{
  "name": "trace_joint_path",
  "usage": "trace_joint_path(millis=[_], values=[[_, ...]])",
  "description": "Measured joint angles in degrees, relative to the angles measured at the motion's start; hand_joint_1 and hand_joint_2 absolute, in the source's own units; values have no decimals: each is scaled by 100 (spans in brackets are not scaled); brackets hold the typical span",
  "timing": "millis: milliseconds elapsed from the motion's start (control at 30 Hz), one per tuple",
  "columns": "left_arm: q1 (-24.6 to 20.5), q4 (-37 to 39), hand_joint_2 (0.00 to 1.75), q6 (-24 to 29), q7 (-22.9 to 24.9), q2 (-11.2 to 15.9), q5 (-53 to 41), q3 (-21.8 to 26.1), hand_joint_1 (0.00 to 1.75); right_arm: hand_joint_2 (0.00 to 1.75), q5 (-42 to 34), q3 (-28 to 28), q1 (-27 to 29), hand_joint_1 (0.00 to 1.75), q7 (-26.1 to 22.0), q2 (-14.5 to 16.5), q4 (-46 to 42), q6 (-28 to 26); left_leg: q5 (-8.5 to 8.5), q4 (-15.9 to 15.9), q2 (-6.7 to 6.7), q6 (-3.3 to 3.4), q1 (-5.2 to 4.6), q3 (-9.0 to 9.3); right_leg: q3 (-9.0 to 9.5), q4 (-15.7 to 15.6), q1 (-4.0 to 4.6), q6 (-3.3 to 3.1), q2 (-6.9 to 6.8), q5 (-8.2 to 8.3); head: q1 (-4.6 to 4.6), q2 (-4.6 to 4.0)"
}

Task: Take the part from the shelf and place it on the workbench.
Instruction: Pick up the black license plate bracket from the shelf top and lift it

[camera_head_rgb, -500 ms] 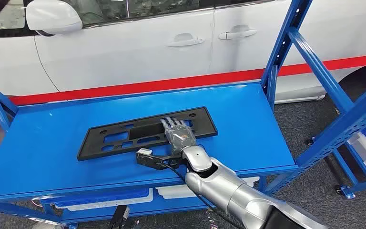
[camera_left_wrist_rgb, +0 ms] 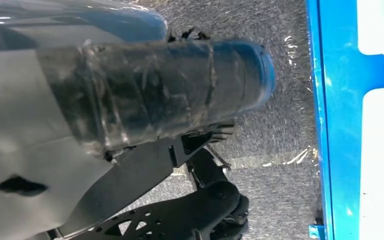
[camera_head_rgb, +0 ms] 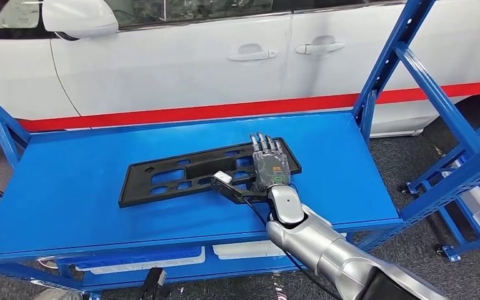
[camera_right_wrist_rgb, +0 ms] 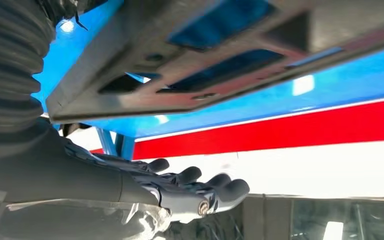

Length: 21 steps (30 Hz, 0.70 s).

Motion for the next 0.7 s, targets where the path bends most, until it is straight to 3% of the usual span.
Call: trace_joint_path(millis=[33, 100, 200, 267, 333, 400, 467, 500, 600, 633, 700], values=[[1, 0, 0, 0, 1, -3, -1, -1, 0, 175, 3, -20, 2, 0, 9, -15, 4, -5, -28, 41, -2, -14, 1, -4, 181, -366, -5, -5, -2, 194, 2, 0], [-6, 0, 0, 1, 2, -8, -3, -2, 0, 175, 17, -61, -8, 0, 24, -33, 6, -28, -95, 147, -7, -69, -15, -44, 488, -990, -2, -35, -1, 399, -1, 0], [-13, 0, 0, 20, 5, -14, -2, -3, 0, 175, 121, -108, 6, 1, 66, -56, 9, -179, -132, 216, -11, -149, -27, -97, 556, -1172, 30, -116, 12, 412, -7, 1], [-4, 0, 0, 56, 11, -21, -2, -5, 0, 175, 220, -149, 14, 87, 109, -73, 9, -367, -182, 262, -8, -195, -14, -126, 564, -1198, 10, -170, 12, 429, -10, 1], [0, 0, 0, 78, 35, -29, -22, -12, 0, 175, 285, -199, 17, 173, 143, -77, 10, -437, -412, 651, -5, -261, 4, -300, 587, -1230, -21, -209, 7, 440, -39, 1], [6, 0, 0, 62, 76, -33, -51, -34, 0, 175, 316, -237, 38, 175, 152, -83, 17, -354, -716, 1360, -4, -321, 29, -643, 594, -1237, -21, -229, 1, 435, -62, 1], [23, 0, 0, 31, 102, -33, -64, -64, 0, 175, 343, -263, 77, 175, 151, -91, 30, -251, -752, 1717, -4, -342, 44, -853, 598, -1236, -16, -235, 2, 428, -61, 0], [31, 0, 0, 20, 106, -31, -65, -74, 0, 175, 359, -276, 93, 175, 150, -94, 35, -221, -608, 1573, -4, -335, 45, -807, 604, -1235, -15, -234, 8, 426, -61, 0], [27, 0, 0, 13, 108, -15, -79, -87, 0, 175, 409, -320, 105, 175, 151, -98, 38, -183, -68, 459, -5, -249, 20, -305, 629, -1248, -10, -211, 27, 420, -58, 0], [21, 0, 0, 21, 107, -10, -87, -93, 0, 175, 428, -337, 106, 175, 152, -102, 39, -176, -11, 230, -7, -215, 1, -196, 627, -1258, -8, -187, 29, 423, -59, 1], [20, 0, 0, 65, 104, -7, -103, -118, 0, 175, 477, -367, 114, 175, 157, -117, 40, -161, -23, 120, -13, -165, -41, -147, 622, -1285, -9, -125, 31, 439, -57, 0]])
